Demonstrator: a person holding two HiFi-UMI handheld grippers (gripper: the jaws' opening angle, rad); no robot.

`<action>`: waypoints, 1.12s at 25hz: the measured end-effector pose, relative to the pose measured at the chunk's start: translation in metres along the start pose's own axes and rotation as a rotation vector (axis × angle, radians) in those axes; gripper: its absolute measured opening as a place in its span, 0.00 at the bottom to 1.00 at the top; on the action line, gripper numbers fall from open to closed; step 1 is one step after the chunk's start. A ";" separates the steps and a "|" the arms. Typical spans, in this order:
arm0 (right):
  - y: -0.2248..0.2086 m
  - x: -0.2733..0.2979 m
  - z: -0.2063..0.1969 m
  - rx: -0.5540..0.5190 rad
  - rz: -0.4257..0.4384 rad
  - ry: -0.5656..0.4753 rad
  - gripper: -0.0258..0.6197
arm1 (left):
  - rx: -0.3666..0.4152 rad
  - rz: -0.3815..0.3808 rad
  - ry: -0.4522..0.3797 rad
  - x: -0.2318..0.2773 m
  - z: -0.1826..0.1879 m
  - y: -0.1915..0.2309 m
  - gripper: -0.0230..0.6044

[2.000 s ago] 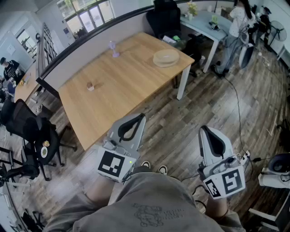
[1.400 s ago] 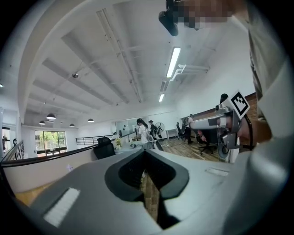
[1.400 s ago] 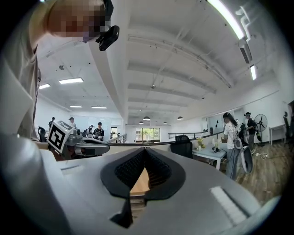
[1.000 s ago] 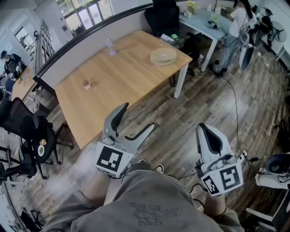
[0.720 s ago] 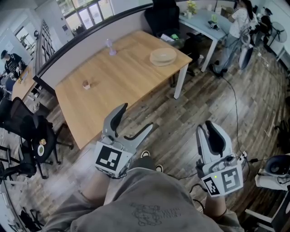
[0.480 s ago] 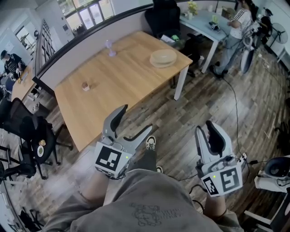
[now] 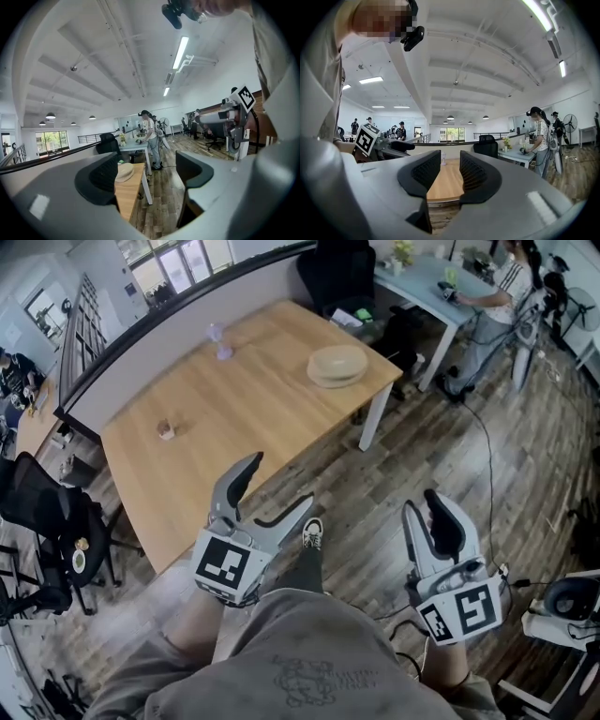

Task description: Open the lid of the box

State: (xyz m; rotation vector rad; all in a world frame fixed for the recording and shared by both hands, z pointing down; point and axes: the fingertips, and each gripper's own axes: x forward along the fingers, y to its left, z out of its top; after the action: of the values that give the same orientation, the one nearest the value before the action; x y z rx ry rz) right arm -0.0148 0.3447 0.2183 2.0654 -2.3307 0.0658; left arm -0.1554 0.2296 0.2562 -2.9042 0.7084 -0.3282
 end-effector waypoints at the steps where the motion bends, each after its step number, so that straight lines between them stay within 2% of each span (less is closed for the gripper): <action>1: -0.005 0.011 -0.001 -0.001 0.001 0.006 0.21 | -0.009 0.000 0.006 0.009 -0.001 0.008 0.65; 5: -0.023 0.058 0.001 0.005 0.002 0.030 0.21 | -0.049 -0.015 0.009 0.043 0.000 0.042 0.63; 10: -0.049 0.123 0.005 0.013 0.001 0.056 0.21 | -0.023 -0.043 0.007 0.097 0.006 0.087 0.63; 16: -0.077 0.210 0.004 0.019 0.008 0.094 0.21 | -0.016 -0.059 0.025 0.156 -0.003 0.155 0.63; 20: -0.094 0.261 0.006 0.001 0.009 0.100 0.21 | -0.059 -0.040 0.015 0.186 -0.002 0.196 0.63; 25: -0.116 0.305 0.014 -0.048 0.005 0.094 0.21 | -0.061 -0.035 0.003 0.213 -0.002 0.231 0.63; 28: -0.125 0.321 0.018 -0.040 0.013 0.092 0.21 | -0.028 -0.052 -0.003 0.229 -0.006 0.243 0.63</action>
State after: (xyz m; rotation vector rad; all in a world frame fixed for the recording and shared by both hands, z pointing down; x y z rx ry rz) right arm 0.0708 0.0107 0.2175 1.9845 -2.2736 0.1103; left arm -0.0647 -0.0921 0.2587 -2.9537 0.6425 -0.3214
